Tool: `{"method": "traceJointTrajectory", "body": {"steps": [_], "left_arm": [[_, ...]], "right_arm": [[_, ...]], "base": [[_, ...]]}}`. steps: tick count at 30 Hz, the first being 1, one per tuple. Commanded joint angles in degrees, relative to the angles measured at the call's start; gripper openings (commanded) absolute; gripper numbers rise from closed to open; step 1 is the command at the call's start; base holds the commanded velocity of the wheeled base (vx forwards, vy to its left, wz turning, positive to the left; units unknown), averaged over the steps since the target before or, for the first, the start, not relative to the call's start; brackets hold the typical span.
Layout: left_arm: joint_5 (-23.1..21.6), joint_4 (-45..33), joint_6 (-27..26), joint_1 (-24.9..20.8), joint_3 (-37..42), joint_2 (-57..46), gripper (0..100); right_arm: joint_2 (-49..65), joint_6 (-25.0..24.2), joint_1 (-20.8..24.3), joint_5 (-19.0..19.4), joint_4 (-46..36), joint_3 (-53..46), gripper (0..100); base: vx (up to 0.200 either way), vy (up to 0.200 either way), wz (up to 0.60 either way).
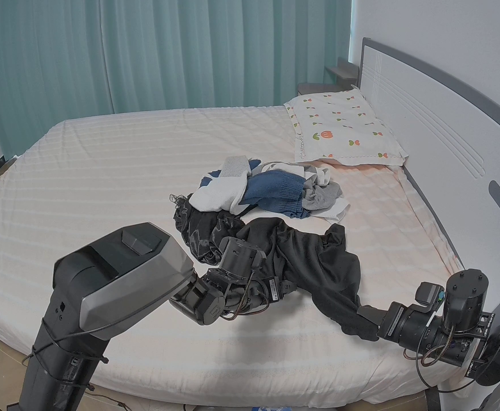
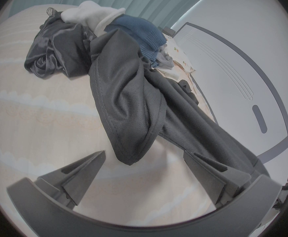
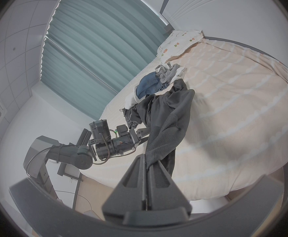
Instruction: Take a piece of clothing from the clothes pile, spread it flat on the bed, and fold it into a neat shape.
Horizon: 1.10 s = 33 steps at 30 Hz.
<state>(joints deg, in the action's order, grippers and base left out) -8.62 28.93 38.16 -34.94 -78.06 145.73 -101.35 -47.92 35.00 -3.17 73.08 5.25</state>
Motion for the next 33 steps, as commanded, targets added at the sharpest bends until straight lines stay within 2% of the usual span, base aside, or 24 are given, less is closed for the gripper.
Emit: {"method": "traceJointTrajectory", "body": {"steps": [1,10,11,15,23,24,29,33], "left_arm": [[0.1,0.1,0.2,-0.3,-2.5,2.5,100],[1.1,0.3,5.3,0.0,-5.8,3.3,100],[1.4,0.1,5.4,0.0,-5.8,3.3,0],[3.6,0.0,5.3,0.0,-5.3,3.0,0],[3.9,0.3,5.6,0.4,0.4,-2.8,0],[3.8,0.8,5.8,0.6,4.2,-7.0,0],[3.9,2.8,7.0,1.1,12.2,-18.9,0],[4.1,4.6,8.2,2.1,14.4,-26.9,0]], "right_arm": [[0.0,0.0,0.2,0.0,0.0,-0.1,0],[0.2,0.0,0.5,0.0,0.0,-0.2,0],[0.2,0.0,0.5,0.0,0.0,-0.1,0],[0.2,0.0,0.4,0.0,0.0,0.2,0],[0.5,0.0,-0.1,0.0,0.2,0.6,0],[0.4,0.2,-0.4,0.0,1.4,1.1,0],[0.7,1.4,-3.4,0.3,4.3,5.7,0],[0.4,4.6,-5.9,0.3,4.2,12.1,0]], "base": [[0.000,0.000,0.00],[0.000,0.000,0.00],[0.000,0.000,0.00],[0.000,0.000,0.00],[0.000,0.000,0.00],[0.000,0.000,0.00],[0.000,0.000,0.00],[0.000,0.000,0.00]]}}
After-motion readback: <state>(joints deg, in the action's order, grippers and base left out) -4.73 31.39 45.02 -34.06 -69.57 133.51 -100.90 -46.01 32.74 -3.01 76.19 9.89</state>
